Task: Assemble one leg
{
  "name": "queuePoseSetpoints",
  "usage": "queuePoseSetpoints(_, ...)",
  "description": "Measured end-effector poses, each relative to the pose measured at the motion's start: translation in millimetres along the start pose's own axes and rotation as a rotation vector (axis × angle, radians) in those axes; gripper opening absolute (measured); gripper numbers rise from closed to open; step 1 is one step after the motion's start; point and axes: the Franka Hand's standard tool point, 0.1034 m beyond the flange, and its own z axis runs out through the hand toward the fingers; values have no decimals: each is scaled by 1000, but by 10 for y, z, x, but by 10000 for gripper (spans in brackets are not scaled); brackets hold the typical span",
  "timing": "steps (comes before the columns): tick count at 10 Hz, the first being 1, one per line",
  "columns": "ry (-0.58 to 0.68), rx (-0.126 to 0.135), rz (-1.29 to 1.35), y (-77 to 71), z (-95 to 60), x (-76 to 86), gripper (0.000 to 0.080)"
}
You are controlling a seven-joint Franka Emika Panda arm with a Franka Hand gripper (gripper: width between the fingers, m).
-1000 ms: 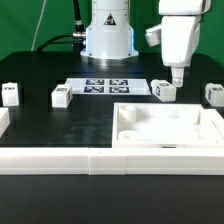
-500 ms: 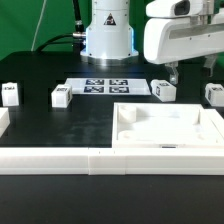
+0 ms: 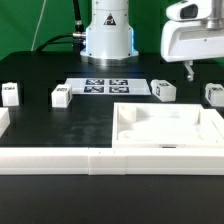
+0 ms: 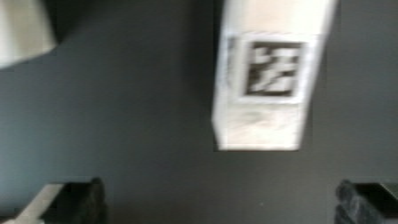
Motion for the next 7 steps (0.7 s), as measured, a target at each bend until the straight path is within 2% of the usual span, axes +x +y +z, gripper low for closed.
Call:
queuePoseSetpoints(2,-32,-14,-39,51,6,-3,649)
queuePoseSetpoints(3,-29,-12,-41,41,0,9,649)
queuePoseSetpoints(4,-81,-29,-67,94,19,-33,649)
queuePoseSetpoints(5,-185,-48,-75,159,36,-70,649)
queuePoseSetpoints(7,-327,-76,-91,97,62,-71,649)
